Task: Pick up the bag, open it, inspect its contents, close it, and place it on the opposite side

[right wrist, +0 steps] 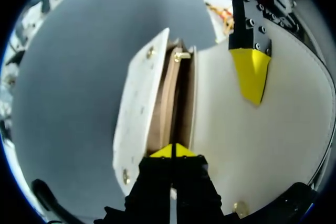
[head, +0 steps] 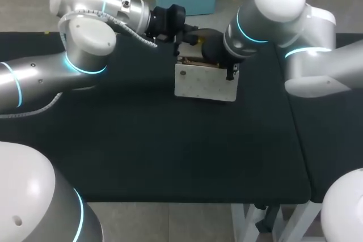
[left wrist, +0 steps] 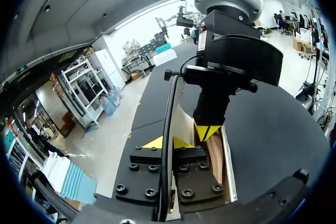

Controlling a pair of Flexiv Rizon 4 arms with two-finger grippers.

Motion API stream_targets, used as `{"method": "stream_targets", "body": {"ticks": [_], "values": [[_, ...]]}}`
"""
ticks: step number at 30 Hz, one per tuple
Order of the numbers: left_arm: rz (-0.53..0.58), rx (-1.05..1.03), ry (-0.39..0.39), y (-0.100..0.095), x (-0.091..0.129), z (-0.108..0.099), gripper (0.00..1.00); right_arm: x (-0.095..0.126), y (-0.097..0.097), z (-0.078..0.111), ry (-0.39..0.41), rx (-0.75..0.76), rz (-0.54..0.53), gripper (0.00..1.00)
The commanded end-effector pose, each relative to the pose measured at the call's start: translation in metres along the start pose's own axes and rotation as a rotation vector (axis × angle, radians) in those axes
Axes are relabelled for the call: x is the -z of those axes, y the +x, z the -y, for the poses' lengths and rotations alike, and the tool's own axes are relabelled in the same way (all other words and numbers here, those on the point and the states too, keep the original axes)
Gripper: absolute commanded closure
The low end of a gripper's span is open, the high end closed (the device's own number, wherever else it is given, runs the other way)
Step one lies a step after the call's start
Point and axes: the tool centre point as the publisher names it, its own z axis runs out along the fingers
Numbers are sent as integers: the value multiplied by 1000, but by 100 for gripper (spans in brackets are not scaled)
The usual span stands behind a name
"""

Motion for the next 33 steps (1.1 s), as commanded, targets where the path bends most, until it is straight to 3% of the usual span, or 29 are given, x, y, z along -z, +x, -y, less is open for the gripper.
{"method": "stream_targets", "body": {"ticks": [1,17,26,33], "values": [[0,1,16,3,-6,7,100,-15,-3,-13,14,-1,-5,100],[-16,0,49,13,-2,9,100,-23,-8,-11,42,-21,5,100],[-9,8,48,13,-5,3,100,-22,11,-16,45,-4,-24,100],[-67,14,24,13,-3,3,100,-19,23,-17,48,-7,-34,100]]}}
